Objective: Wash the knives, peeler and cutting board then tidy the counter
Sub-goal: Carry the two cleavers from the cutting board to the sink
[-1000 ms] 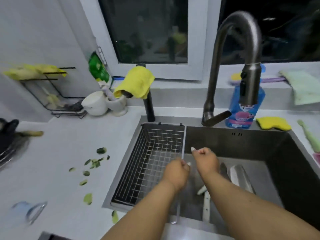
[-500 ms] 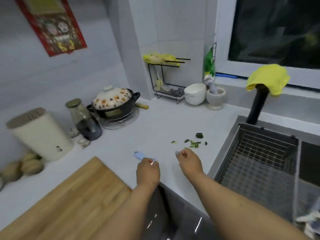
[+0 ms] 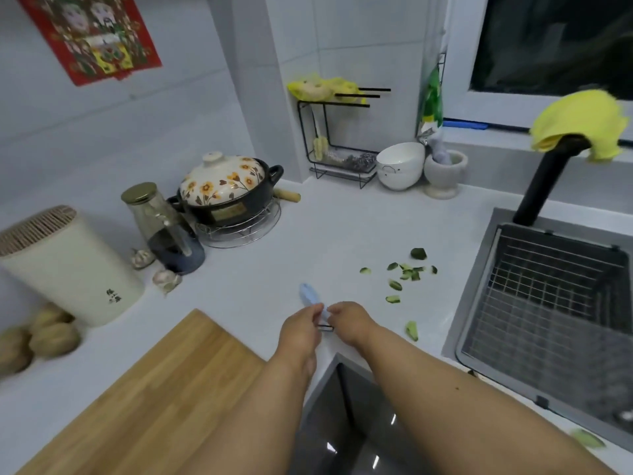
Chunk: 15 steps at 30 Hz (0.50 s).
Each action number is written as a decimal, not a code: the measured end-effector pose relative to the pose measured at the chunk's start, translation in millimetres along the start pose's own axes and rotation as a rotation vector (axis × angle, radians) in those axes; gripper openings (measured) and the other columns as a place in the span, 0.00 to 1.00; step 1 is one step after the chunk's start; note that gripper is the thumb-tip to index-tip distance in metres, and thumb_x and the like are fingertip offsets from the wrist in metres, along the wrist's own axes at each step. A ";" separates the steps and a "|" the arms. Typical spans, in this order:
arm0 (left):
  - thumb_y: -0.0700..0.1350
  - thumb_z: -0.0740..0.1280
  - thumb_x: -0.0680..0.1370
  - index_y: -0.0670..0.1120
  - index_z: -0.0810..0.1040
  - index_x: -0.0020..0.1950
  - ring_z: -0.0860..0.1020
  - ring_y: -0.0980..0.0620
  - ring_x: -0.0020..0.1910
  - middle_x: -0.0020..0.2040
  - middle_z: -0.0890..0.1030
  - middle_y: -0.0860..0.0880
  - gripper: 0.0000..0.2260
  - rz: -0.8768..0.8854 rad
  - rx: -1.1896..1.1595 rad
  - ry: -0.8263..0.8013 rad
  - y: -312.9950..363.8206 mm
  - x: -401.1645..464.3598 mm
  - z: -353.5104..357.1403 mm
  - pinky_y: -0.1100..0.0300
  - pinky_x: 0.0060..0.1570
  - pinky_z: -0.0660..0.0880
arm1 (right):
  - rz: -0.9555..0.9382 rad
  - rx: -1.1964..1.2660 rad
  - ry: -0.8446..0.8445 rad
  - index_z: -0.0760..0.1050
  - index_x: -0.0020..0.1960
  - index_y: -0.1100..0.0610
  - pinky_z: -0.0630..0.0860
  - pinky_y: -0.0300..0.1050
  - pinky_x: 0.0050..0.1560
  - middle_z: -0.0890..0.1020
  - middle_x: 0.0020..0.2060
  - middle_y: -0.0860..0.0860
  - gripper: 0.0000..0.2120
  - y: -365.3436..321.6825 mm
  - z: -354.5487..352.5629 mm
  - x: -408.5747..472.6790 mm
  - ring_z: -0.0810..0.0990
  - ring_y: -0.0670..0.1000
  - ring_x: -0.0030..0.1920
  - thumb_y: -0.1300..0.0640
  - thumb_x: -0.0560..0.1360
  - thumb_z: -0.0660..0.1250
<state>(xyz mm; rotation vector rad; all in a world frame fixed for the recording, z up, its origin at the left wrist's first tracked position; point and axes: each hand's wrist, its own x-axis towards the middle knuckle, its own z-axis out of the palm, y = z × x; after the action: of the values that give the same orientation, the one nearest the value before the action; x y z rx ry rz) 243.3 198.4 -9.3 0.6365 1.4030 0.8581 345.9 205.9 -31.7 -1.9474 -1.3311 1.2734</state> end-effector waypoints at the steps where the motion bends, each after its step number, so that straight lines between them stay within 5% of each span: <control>1: 0.40 0.65 0.78 0.37 0.81 0.53 0.78 0.50 0.41 0.41 0.81 0.45 0.09 0.026 -0.029 -0.035 2.1 -4.9 7.0 0.58 0.45 0.76 | 0.017 0.074 0.015 0.78 0.53 0.62 0.73 0.46 0.52 0.81 0.51 0.57 0.13 2.1 -6.6 -3.7 0.79 0.57 0.52 0.56 0.80 0.59; 4: 0.39 0.66 0.76 0.39 0.82 0.50 0.78 0.48 0.44 0.43 0.81 0.43 0.07 0.081 -0.069 -0.135 8.8 -19.7 40.3 0.52 0.55 0.76 | -0.018 0.272 0.123 0.76 0.40 0.57 0.68 0.41 0.38 0.77 0.38 0.52 0.12 12.6 -45.6 -24.9 0.74 0.50 0.39 0.53 0.79 0.62; 11: 0.44 0.58 0.81 0.45 0.79 0.55 0.77 0.50 0.54 0.53 0.80 0.46 0.11 0.243 0.123 -0.410 1.4 -77.8 169.5 0.57 0.54 0.73 | -0.112 0.342 0.459 0.80 0.43 0.56 0.63 0.32 0.24 0.73 0.26 0.48 0.06 79.7 -200.9 -107.7 0.67 0.42 0.23 0.57 0.77 0.67; 15: 0.43 0.57 0.82 0.46 0.78 0.50 0.78 0.51 0.50 0.48 0.81 0.47 0.10 0.209 0.188 -0.500 -18.6 -104.4 227.2 0.54 0.56 0.73 | -0.074 0.460 0.704 0.81 0.45 0.53 0.63 0.37 0.25 0.74 0.24 0.45 0.05 152.1 -279.9 -156.1 0.65 0.46 0.23 0.58 0.77 0.67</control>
<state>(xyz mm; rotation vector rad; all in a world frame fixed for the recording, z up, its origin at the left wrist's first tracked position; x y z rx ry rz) 474.6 126.6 55.8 1.0750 0.9779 0.6698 646.4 35.7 49.7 -1.7404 -0.6755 0.6633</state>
